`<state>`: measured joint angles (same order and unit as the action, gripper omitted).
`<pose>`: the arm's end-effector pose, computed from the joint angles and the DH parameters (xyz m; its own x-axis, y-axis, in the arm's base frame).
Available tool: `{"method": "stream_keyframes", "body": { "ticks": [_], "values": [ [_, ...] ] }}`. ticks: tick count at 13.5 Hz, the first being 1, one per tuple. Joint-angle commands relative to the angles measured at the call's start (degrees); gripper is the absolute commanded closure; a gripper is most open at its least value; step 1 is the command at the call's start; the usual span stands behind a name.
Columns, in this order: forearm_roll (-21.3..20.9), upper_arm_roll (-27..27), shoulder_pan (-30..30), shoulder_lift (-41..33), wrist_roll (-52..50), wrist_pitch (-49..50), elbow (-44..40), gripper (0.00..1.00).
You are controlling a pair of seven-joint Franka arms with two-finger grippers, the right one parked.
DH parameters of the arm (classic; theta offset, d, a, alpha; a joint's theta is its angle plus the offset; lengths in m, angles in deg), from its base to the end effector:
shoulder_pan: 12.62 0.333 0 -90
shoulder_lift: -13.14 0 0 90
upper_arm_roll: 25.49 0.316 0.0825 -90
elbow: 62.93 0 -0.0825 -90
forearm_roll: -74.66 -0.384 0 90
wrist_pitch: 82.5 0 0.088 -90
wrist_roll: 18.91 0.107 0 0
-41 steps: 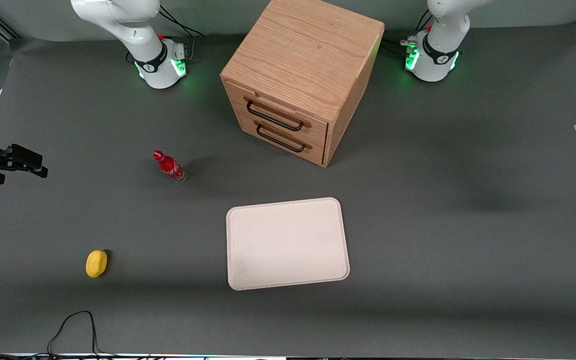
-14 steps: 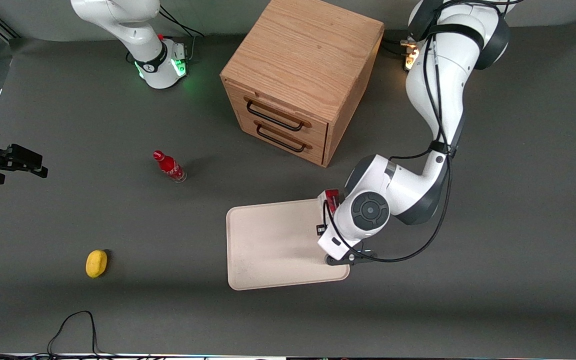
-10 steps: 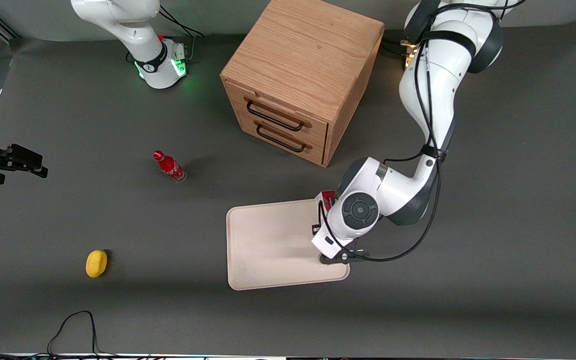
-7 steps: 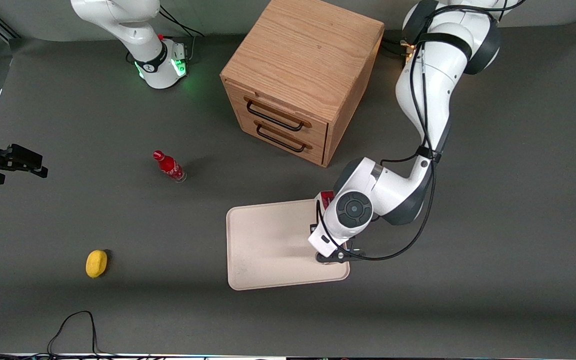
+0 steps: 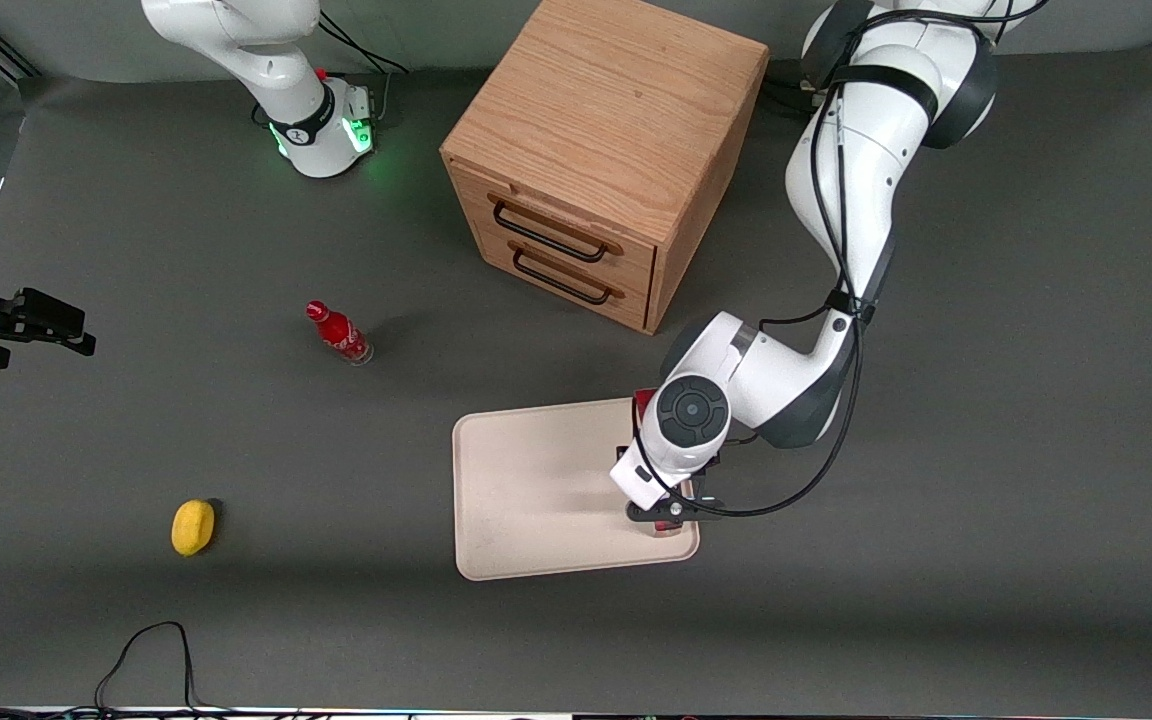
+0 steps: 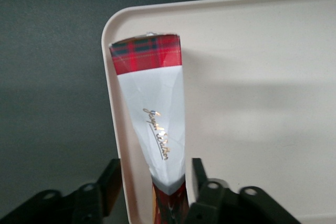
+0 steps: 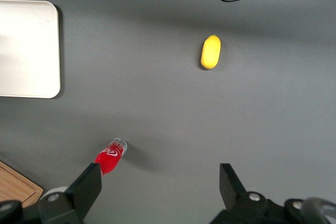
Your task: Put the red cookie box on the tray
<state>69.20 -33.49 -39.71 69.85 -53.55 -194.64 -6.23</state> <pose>0.6642 -0.4103 0.2553 0.9994 0.0169 -0.0287 0.0174 -0.9997 0.0153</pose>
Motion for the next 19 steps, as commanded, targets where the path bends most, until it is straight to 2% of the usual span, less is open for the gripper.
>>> {"method": "stream_keyframes", "body": {
  "ticks": [1,6,9,13,15,17,19],
  "values": [
    [-0.8,0.4,-0.4,-0.5,0.4,-0.5,0.9,0.00],
    [-0.8,0.4,-0.5,-0.6,0.3,-0.5,0.9,0.00],
    [-1.0,0.4,0.2,-4.0,0.6,2.7,1.5,0.00],
    [1.6,0.2,3.1,-21.7,3.0,8.6,16.0,0.00],
    [4.4,0.2,7.7,-30.9,8.9,9.1,24.7,0.00],
    [5.2,0.3,12.1,-39.8,12.0,10.7,32.7,0.00],
    [5.1,0.8,14.8,-46.2,12.8,14.2,37.1,0.00]
  ]
}}
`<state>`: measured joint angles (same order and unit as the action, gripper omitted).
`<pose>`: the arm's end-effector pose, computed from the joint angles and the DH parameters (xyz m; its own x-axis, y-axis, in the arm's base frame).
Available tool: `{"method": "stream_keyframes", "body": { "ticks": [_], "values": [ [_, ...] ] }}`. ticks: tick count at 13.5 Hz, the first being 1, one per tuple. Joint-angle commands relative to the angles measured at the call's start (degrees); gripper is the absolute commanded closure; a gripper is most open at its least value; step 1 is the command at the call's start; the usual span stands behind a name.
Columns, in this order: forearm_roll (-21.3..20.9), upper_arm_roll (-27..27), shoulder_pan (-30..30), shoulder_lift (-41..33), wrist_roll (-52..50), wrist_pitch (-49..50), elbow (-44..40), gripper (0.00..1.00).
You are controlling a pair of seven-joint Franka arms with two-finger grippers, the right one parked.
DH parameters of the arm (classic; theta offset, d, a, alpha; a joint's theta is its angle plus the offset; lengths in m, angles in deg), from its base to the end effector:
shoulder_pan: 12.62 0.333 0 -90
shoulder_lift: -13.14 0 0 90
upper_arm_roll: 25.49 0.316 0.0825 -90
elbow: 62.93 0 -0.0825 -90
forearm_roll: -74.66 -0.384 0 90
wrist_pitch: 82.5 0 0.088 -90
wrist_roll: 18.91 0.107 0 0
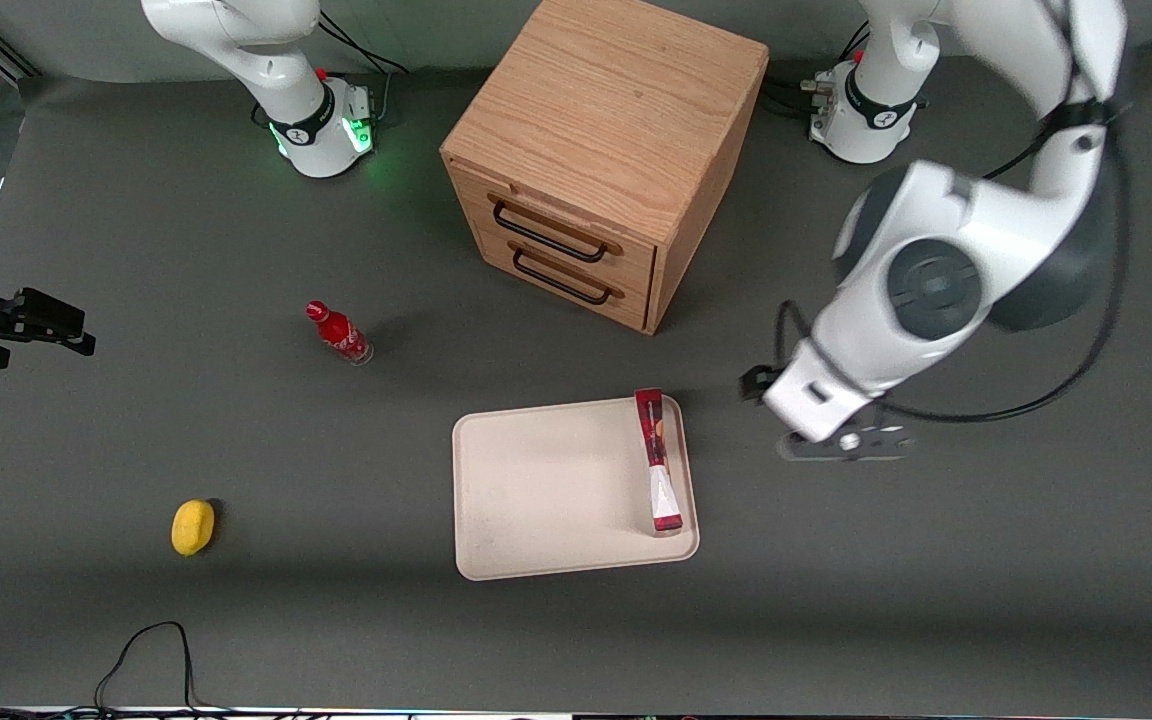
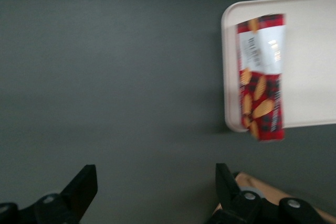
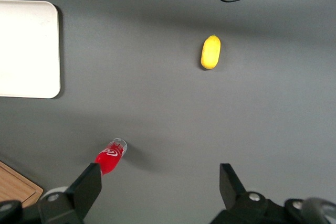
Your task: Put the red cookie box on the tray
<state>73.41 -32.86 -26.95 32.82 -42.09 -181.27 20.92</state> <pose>0.6136 -0.2299 0.4807 0.9962 0.0277 -0.0824 0.0269 -0.9996 -0.0114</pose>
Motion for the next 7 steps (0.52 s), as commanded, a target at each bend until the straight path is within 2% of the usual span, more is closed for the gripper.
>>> {"method": "stream_keyframes", "body": {
  "ticks": [1,4,7],
  "values": [
    [0.8,-0.1,5.3,-11.7,3.2,2.4,11.2,0.00],
    [0.8,0.2,12.8,-16.6,14.1,5.9,13.1,0.00],
    [0.6,5.9,14.6,-18.4,18.0,7.7,13.7,0.02]
  ]
}}
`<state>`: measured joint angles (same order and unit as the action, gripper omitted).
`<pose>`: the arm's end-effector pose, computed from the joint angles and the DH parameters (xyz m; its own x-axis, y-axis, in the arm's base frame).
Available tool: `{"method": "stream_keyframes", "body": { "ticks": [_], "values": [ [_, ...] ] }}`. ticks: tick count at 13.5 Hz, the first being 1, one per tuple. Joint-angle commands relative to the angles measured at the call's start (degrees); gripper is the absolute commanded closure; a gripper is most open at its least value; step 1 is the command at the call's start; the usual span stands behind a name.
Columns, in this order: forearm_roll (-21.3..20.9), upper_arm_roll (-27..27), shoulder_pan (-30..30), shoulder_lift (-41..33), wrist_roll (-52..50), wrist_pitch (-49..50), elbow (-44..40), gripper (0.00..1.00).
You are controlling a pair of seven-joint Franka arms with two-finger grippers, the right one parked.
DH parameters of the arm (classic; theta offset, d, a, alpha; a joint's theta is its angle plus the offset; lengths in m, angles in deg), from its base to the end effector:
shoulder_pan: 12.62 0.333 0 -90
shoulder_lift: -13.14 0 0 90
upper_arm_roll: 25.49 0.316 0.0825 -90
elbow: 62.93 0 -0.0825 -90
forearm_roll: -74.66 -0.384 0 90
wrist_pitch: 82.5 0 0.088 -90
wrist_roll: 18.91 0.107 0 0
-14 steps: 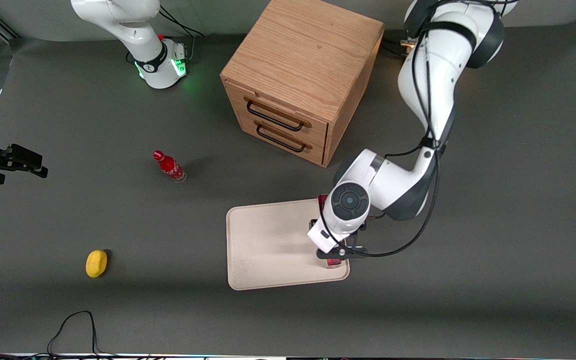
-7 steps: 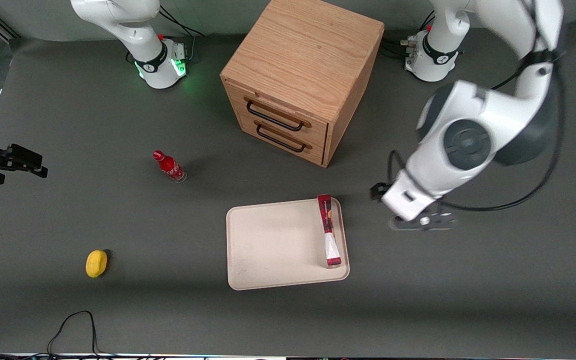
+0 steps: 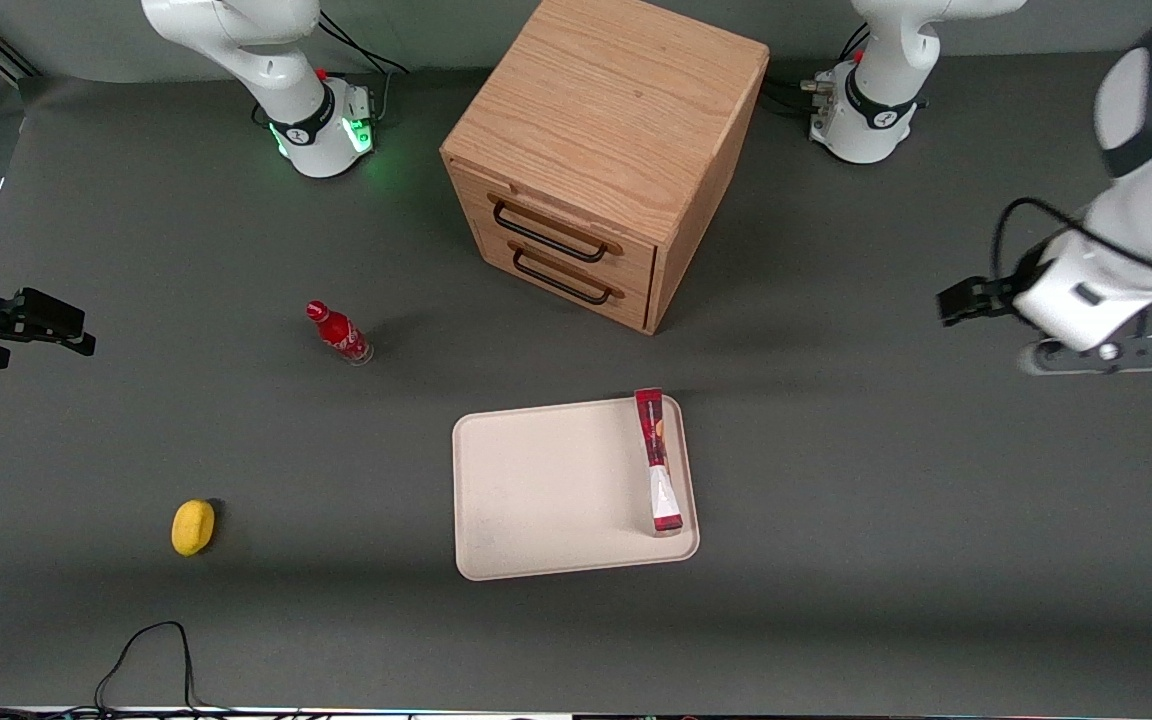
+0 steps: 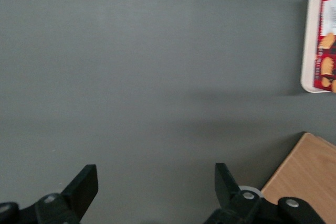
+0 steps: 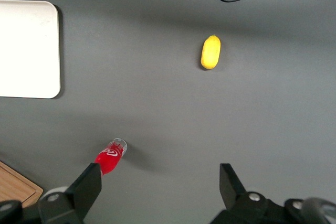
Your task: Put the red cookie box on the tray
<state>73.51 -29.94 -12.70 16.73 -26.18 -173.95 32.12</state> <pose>0.5665 -0.0416 0.5500 0.9914 0.0474 -0.1221 0.0440 -0.9986 -0.0307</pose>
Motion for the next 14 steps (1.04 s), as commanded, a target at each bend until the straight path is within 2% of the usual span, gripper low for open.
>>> {"method": "stream_keyframes", "body": {
  "ticks": [1,2,4,8,10,12,14],
  "values": [
    [0.2,5.0,0.2,-2.1,2.3,1.0,2.4,0.01],
    [-0.3,7.6,-0.5,-2.1,2.5,1.8,2.4,0.01],
    [-3.8,8.8,-2.4,-2.2,3.2,2.1,1.6,0.00],
    [-3.6,9.2,-1.7,-1.4,7.7,5.5,-3.2,0.00],
    [-1.2,5.2,1.7,-1.3,5.9,7.7,-4.5,0.00],
    [-0.6,5.2,0.2,-1.3,3.7,9.8,-5.5,0.00],
    [-0.6,8.4,-2.9,-1.3,3.6,10.8,-6.7,0.00]
  ]
}}
